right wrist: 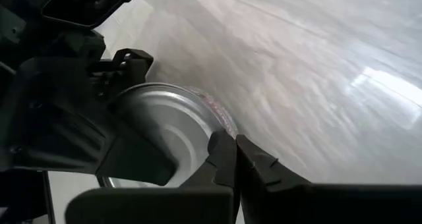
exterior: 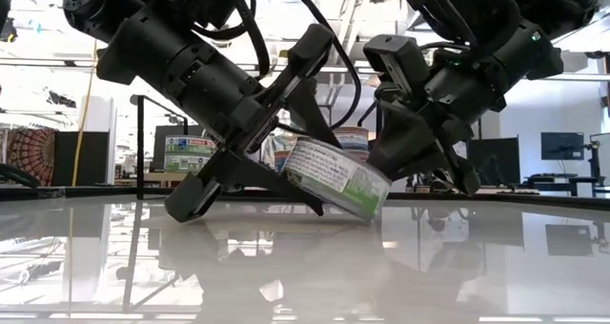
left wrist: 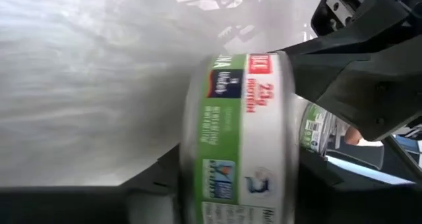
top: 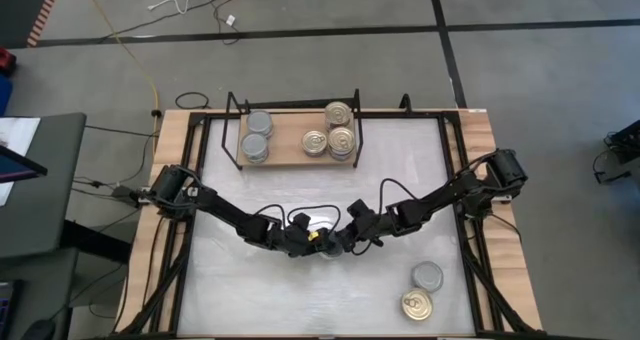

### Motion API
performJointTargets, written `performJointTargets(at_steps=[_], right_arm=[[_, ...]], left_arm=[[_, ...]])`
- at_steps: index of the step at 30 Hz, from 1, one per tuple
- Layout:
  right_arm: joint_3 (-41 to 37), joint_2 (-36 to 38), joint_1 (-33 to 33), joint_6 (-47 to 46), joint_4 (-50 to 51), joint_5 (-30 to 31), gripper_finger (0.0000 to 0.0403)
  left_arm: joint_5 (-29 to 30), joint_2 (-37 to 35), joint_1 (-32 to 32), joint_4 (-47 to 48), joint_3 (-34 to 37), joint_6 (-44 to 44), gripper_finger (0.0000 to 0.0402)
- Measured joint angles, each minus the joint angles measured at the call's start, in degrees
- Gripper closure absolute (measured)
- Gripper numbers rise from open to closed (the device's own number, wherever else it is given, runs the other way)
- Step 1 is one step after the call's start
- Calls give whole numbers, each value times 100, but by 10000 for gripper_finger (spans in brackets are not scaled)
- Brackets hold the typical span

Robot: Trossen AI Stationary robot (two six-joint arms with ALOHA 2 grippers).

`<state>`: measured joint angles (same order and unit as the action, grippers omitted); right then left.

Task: Stack canned seafood by type on shelf
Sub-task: Put the green tuna can on the shelf

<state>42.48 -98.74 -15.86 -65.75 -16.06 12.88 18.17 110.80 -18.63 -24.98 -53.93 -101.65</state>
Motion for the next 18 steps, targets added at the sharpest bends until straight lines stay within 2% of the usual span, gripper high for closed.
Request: performJointTargets(at_steps=[5,11,18], right_arm=[[0,2,31,41,-14,-41,371],[9,65,34,77,74,-177,357],[11,129,174,411,90,-723,319]], left_arm=[[11,-17,13,-22,-9,141,284],[8,-17,9,-6,-9,253,284],[2,-17,7,5,-11,285,284]])
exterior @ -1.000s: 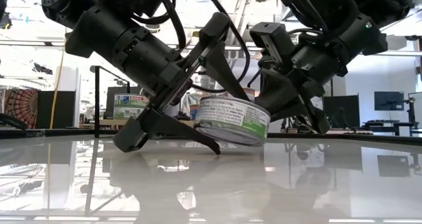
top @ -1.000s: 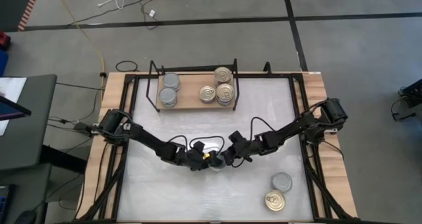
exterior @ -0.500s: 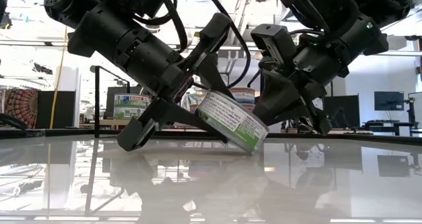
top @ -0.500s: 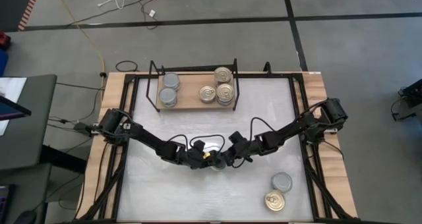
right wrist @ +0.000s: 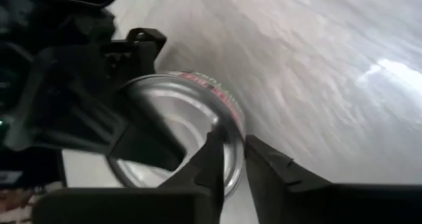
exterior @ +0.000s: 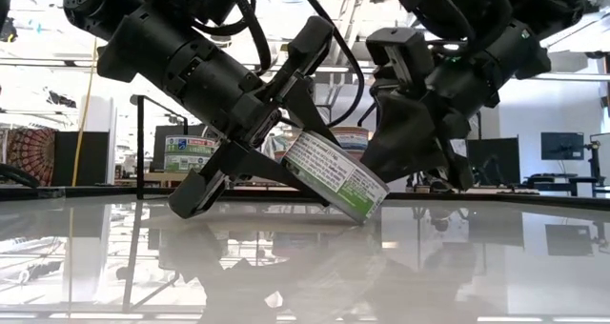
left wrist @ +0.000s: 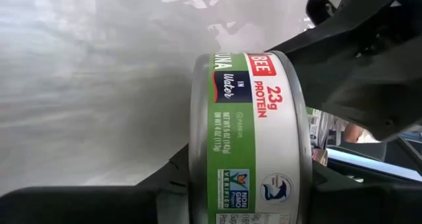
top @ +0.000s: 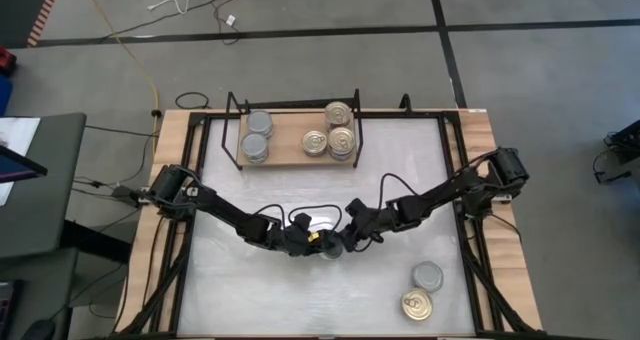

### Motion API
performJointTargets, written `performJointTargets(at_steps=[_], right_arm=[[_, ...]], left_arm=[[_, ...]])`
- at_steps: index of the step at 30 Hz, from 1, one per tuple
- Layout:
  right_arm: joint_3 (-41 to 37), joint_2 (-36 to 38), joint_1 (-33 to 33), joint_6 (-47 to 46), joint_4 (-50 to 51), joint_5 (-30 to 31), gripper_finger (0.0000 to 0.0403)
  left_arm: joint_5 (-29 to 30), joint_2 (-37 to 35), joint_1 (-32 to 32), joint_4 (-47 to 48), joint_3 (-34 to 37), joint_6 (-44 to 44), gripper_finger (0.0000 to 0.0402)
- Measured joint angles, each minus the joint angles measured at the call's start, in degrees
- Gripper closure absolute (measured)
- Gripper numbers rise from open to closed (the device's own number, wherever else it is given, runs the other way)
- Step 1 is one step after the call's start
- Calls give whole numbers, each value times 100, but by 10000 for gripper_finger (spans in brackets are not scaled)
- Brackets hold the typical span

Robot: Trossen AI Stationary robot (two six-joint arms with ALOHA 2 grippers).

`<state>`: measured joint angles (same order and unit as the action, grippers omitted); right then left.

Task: Stack canned seafood by type on shelf
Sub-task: Put the green tuna can on the shelf

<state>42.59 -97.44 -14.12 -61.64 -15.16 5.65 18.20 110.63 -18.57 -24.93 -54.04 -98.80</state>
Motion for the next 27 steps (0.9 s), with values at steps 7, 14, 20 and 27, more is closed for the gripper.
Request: performJointTargets(at_steps=[7,14,20,27], right_arm=[[10,433,45,75,704,-174,270],[2,1270,45,437,2326,-152,253],[2,1811,-21,326,3139,-59,263],[0,1951,-88,172,3470,74,282]], left_arm=[[37,0,2,-6,9,4,283],[96,-60,1,29,20,54,283],[261,-305,4,479,33,115,283],[423,-945,4,819,409,237,283]])
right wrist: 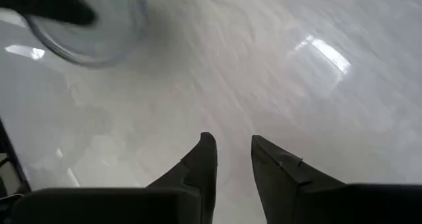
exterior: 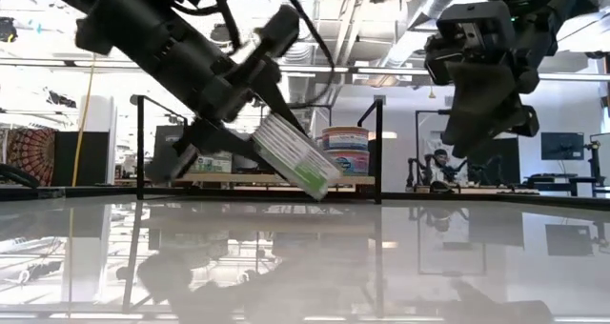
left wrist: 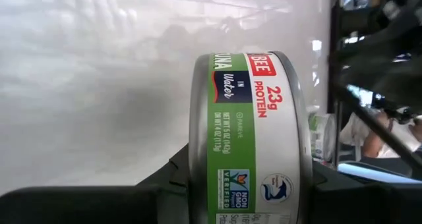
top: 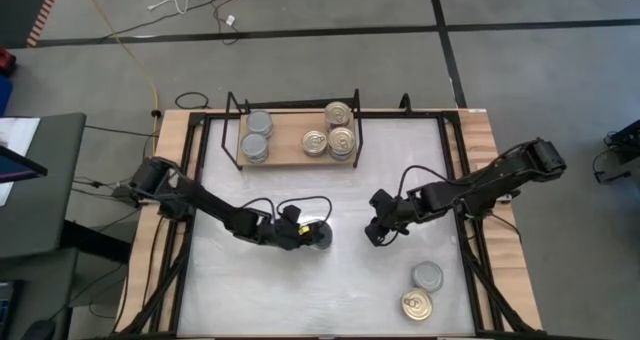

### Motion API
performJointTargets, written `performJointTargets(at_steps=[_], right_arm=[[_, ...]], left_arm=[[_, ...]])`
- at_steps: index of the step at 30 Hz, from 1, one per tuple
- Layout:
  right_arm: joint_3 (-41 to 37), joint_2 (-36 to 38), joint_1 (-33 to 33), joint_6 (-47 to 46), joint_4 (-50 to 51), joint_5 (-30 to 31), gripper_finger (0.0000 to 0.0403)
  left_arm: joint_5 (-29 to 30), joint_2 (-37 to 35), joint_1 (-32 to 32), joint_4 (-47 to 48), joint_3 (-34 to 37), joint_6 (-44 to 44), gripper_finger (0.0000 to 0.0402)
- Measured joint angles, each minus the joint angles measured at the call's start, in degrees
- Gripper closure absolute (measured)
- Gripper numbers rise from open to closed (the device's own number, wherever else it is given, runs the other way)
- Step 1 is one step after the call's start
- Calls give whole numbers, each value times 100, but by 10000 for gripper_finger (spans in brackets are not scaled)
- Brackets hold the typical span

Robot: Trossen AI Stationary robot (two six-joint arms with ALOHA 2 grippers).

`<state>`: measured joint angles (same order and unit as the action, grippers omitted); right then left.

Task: Stack canned seafood by type on shelf
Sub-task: Put the green tuna can on the shelf

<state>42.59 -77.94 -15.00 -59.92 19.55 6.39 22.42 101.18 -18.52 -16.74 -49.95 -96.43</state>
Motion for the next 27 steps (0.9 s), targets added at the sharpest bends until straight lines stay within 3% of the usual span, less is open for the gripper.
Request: performJointTargets(at_steps=[12,27], right_arm=[[-2,-10,11,23,-40,17,301],[-2,-10,11,42,-43,15,300]], left_arm=[[933,-1755,-135,295,1283,-95,283],[1090,-2860,-52,506,2096,-102,282]])
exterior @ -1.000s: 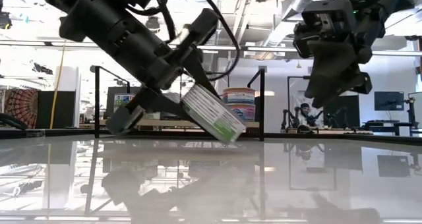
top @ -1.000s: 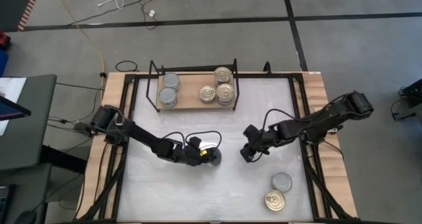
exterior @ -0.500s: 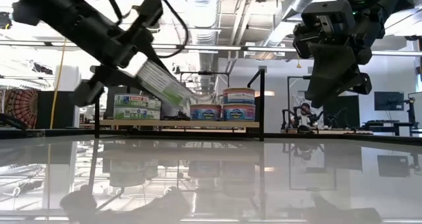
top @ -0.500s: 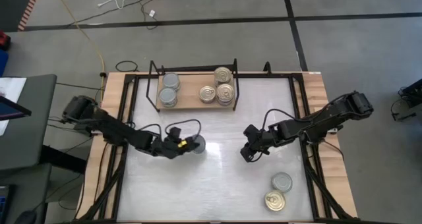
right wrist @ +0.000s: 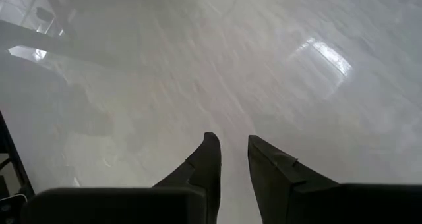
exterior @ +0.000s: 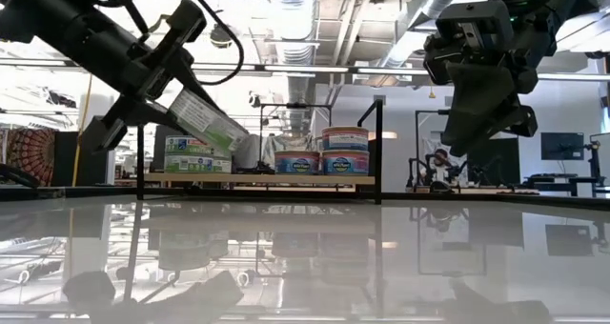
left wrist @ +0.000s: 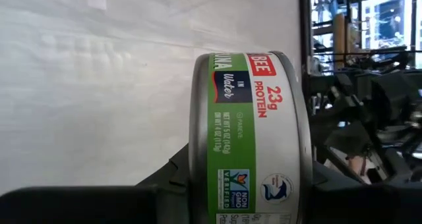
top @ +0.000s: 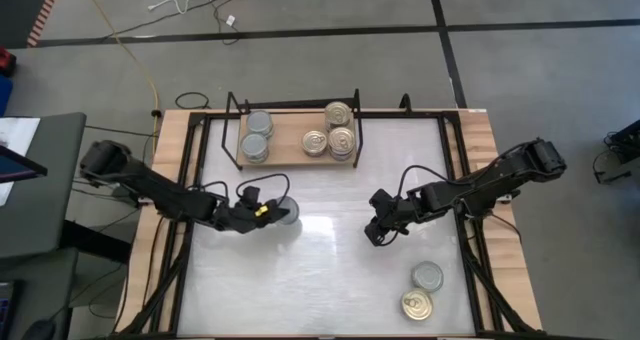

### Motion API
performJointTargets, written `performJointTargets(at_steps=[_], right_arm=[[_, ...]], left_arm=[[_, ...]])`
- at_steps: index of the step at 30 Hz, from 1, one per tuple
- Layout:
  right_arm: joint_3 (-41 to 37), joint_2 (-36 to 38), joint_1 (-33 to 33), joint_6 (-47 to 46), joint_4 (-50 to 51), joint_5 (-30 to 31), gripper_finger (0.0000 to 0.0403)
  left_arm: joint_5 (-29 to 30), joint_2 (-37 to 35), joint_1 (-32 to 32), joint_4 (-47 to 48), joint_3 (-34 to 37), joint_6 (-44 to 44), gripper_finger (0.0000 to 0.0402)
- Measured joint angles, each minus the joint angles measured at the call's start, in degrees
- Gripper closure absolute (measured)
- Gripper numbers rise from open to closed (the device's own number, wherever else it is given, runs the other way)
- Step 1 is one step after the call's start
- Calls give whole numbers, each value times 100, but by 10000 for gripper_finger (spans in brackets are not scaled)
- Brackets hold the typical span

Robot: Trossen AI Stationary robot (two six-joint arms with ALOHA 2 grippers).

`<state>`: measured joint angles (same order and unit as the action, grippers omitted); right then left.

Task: Stack canned seafood by type on shelf
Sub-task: Put the green tuna can on the shelf

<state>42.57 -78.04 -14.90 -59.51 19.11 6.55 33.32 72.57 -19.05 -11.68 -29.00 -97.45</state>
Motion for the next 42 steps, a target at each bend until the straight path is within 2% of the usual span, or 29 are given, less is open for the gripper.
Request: performJointTargets(at_steps=[11,17,20,31,33,36,39,42], right_arm=[[0,-2,0,0,-9,0,300],[0,-2,0,-2,-48,0,300],[0,-2,0,-2,-50,-2,300],[0,-2,4,-2,-175,-2,300],[0,-2,4,0,-166,-2,300],[0,-2,4,0,-129,-2,300],[0,1,4,3,5,-2,300],[-2,2,35,5,260,-21,300]], left_arm=[[-197,-514,212,81,13,692,282],[-223,-506,307,74,13,664,282],[59,-498,306,76,13,432,282],[1736,-454,357,70,-105,-164,282],[2090,-222,344,44,-289,-240,282],[2272,346,273,59,-599,-561,282],[2482,1063,164,50,-868,-1292,282],[3072,1560,63,57,-1013,-2310,282]])
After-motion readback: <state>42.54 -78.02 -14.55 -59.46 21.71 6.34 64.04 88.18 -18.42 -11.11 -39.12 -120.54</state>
